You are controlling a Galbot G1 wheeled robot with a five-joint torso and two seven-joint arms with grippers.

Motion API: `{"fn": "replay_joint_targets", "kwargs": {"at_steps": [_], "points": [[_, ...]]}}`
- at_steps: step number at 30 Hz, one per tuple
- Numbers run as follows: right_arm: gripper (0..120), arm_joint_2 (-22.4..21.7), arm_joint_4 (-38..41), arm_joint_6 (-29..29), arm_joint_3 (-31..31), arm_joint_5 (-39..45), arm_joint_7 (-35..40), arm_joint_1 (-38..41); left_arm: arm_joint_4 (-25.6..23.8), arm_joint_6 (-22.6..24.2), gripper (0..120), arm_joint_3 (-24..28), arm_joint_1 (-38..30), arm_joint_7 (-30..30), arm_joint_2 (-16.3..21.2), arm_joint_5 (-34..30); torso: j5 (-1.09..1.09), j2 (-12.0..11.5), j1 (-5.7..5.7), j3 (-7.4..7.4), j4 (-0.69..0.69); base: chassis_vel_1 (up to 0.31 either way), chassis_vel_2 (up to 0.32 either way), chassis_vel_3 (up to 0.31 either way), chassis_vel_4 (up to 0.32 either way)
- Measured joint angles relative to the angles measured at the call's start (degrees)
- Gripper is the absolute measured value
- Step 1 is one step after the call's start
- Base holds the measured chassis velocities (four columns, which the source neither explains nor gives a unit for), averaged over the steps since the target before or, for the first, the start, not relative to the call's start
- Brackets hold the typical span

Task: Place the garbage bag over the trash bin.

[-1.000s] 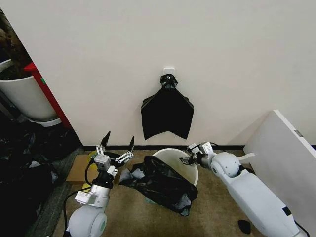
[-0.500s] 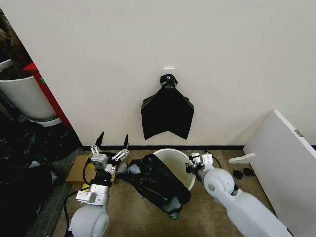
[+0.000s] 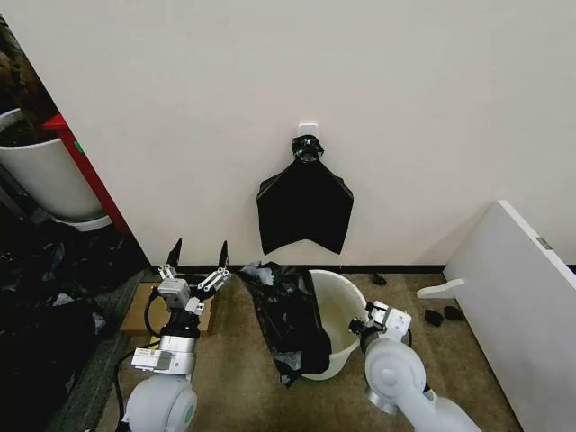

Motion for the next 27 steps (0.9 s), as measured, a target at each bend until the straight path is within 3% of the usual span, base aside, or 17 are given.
{"fn": "replay_joint_targets", "kwargs": {"at_steps": [4, 7, 8, 12, 15, 17, 19, 21, 22, 27], "points": [[3, 0.4, 1.4, -0.7, -0.3, 0.2, 0.3, -0.8, 0.0, -0.1, 100, -0.1, 0.4, -0.7, 0.0, 0.5, 0.00, 0.0, 0.00, 0.00, 0.01, 0.000, 0.000, 0.000, 0.000], [17, 0.0, 2.8, -1.6, -0.8, -1.5, 0.6, -1.6, 0.3, -0.2, 100, -0.4, 0.5, -1.2, -0.1, 0.9, 0.00, 0.0, 0.00, 0.00, 0.01, 0.000, 0.000, 0.000, 0.000], [17, 0.0, 2.8, -1.6, -0.8, -1.5, 0.6, -1.6, 0.3, -0.2, 100, -0.4, 0.5, -1.2, -0.1, 0.9, 0.00, 0.0, 0.00, 0.00, 0.01, 0.000, 0.000, 0.000, 0.000], [37, -2.9, 8.0, -0.2, -2.1, -12.4, -1.5, -5.8, 0.4, -0.3, 100, -0.6, 0.9, -1.5, -0.3, 1.1, 0.00, 0.0, 0.00, 0.00, -0.01, 0.000, 0.000, 0.000, 0.000], [43, -4.3, 10.7, 0.9, -2.7, -17.4, -4.4, -7.8, 0.6, -0.3, 100, -0.5, 1.0, -1.8, -0.5, 1.3, 0.01, 0.0, 0.00, 0.00, 0.00, 0.000, 0.000, 0.000, 0.000], [54, -6.4, 15.4, 2.2, -4.2, -22.1, -10.5, -10.0, 1.1, 0.0, 100, -0.4, 0.8, -2.7, -0.8, 1.9, -0.01, 0.0, 0.00, 0.00, -0.01, 0.000, 0.000, 0.000, 0.000], [55, -6.8, 16.2, 2.2, -4.7, -22.5, -12.1, -10.2, 1.2, 0.1, 100, -0.4, 0.7, -2.9, -0.9, 2.1, -0.01, 0.0, 0.00, 0.00, -0.01, 0.000, 0.000, 0.000, 0.000], [67, -7.6, 18.3, -1.0, -7.8, -24.3, -17.9, -9.4, 1.4, 1.7, 100, -0.3, 0.1, -4.3, -1.4, 2.5, -0.01, 0.0, 0.00, 0.00, -0.01, 0.000, 0.000, 0.000, 0.000], [72, -7.5, 18.0, -5.5, -10.0, -26.6, -20.0, -7.5, 1.4, 2.8, 100, -0.3, -0.1, -5.2, -1.6, 2.5, -0.01, 0.0, 0.00, 0.00, -0.01, 0.000, 0.000, 0.000, 0.000], [88, -6.8, 13.8, -14.3, -14.9, -31.3, -24.6, -1.9, 1.0, 4.3, 100, -1.0, 0.2, -6.6, -1.5, 2.7, 0.01, 0.0, 0.00, 0.00, 0.01, 0.000, 0.000, 0.000, 0.000]]}}
